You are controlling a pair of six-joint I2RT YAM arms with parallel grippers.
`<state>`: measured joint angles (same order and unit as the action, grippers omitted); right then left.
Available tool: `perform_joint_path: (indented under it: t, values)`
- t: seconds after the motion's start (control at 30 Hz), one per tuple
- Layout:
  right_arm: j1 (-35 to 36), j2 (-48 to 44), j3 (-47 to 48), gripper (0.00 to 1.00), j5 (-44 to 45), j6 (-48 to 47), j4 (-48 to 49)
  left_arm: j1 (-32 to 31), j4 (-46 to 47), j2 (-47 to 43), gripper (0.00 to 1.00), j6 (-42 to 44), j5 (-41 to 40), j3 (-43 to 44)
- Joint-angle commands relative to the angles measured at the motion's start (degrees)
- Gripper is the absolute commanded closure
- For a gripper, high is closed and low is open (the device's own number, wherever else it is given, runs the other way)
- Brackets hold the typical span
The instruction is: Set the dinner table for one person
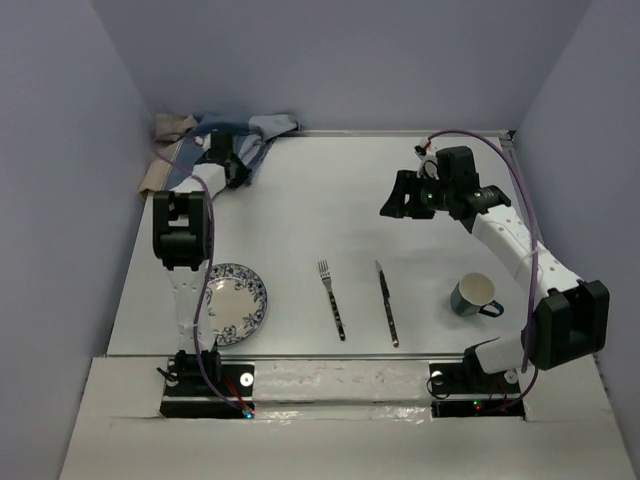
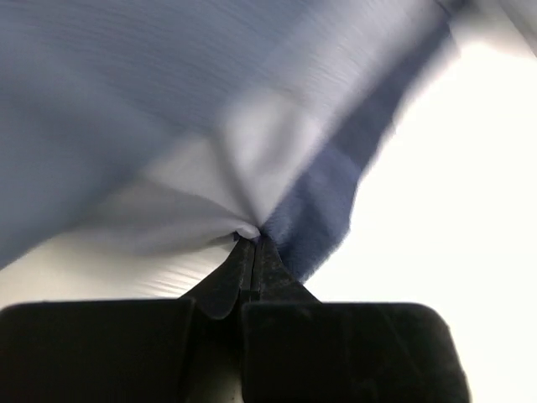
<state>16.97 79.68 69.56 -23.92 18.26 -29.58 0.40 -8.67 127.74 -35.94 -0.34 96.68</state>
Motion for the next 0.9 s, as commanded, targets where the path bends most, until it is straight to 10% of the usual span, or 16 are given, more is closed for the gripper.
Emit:
perform_joint_path:
  t: [0.0,0.07,0.23,0.3,0.53,0.87]
  values:
    - [0.34,2.93,5.48,0.32,6.06,0.11,0.49,-15.39,5.50,-4.35,1.00,-1.84,11.76,2.45]
    - [0.34,5.29,6.90,0.27,8.17,-0.24,0.14,-21.20,6.03,-3.21,1.00,-2.29,14.39,4.56]
    - [0.34,9.96,11.64,0.23,11.44,0.19,-0.30,-26.77,3.40,-0.47,0.29,-0.27,15.28,7.55]
    - [0.34,12.06,12.79,0.23,12.93,0.72,-0.47,-26.86,3.39,-3.79,0.23,2.17,15.02,5.37]
    - [0.34,20.33,17.62,0.35,16.19,6.69,0.84,-20.99,3.04,-22.67,0.25,5.63,2.46,-10.79]
    - [1.39,34.30,22.55,0.38,18.74,14.26,8.92,8.19,4.01,-41.69,0.35,-7.46,-9.15,-42.95]
